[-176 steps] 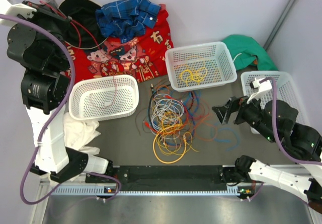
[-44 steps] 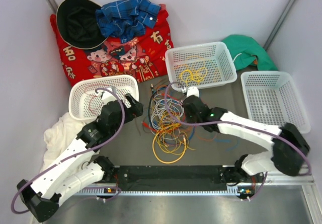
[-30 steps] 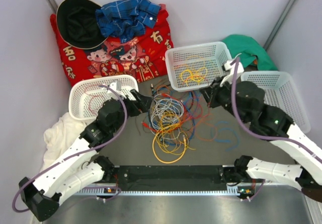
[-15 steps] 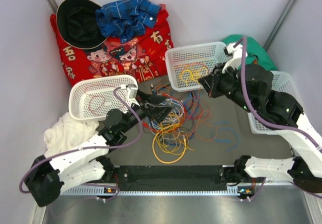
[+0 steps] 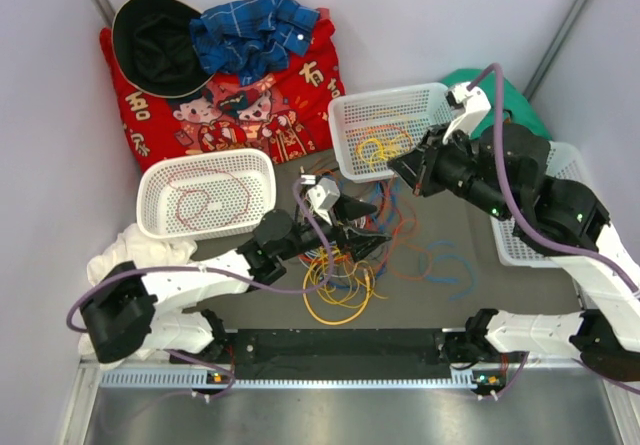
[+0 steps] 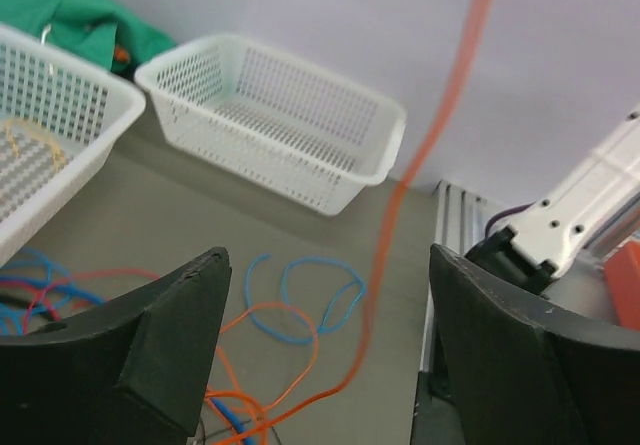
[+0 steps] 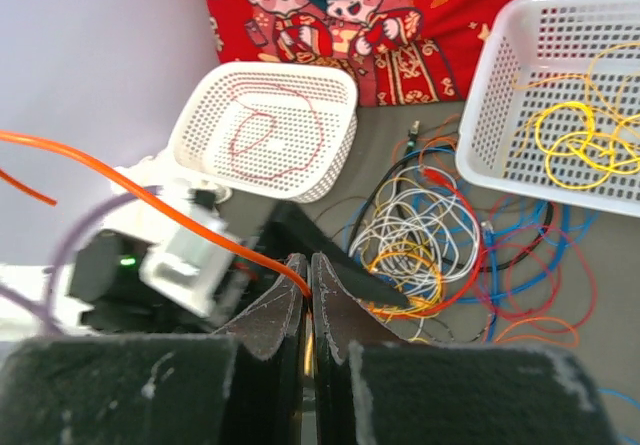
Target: Untangle the cables
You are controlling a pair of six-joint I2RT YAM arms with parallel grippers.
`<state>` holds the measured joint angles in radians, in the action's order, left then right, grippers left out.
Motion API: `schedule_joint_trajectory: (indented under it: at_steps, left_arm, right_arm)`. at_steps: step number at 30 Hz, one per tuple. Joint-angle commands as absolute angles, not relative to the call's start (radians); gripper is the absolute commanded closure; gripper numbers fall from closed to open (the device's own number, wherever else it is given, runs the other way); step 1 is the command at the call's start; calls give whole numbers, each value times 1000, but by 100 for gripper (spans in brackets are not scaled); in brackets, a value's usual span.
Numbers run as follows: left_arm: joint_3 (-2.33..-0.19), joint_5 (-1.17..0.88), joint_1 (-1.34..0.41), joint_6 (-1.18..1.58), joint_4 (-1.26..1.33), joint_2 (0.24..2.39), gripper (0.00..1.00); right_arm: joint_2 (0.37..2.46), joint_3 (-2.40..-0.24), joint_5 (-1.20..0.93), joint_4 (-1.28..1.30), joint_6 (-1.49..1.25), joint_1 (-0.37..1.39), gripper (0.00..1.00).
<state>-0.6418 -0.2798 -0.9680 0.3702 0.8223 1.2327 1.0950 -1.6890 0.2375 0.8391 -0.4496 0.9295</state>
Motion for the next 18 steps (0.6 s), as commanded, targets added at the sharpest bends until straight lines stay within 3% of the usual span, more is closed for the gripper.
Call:
schedule_joint_trajectory:
  at_steps: [1, 4, 5, 7, 8, 10, 11, 14, 18]
  left_arm:
    - [-695, -270, -969, 304, 862, 1290, 24]
    - [-704, -279, -968, 305, 856, 1319, 49]
    - [-706, -278, -969, 308, 856, 1324, 69]
    - [-709, -276, -969, 313, 861, 1324, 86]
    - [-713, -272, -969, 321, 859, 1319, 100]
    - [-729, -259, -969, 333, 858, 1309, 100]
    - [-738, -252, -969, 342, 848, 1286, 100]
    - [-810, -175, -966, 374, 702, 1217, 100]
    - [-1018, -63, -953, 445, 445, 1166, 100]
  right_arm:
    - [1086, -1744, 195, 838, -480, 937, 100]
    - [1077, -1743, 204, 844, -479, 939, 100]
    - [1074, -1741, 207, 847, -480, 937, 100]
    - [1069, -1733, 210, 845, -477, 937, 100]
    - [1063, -1729, 213, 844, -476, 936, 100]
    - [1054, -1709, 227, 836, -471, 937, 100]
    - [1037, -1698, 230, 833, -466, 937, 74]
    - [999, -1642, 274, 821, -434, 937, 23]
    - [914, -1504, 330, 779, -419, 937, 9]
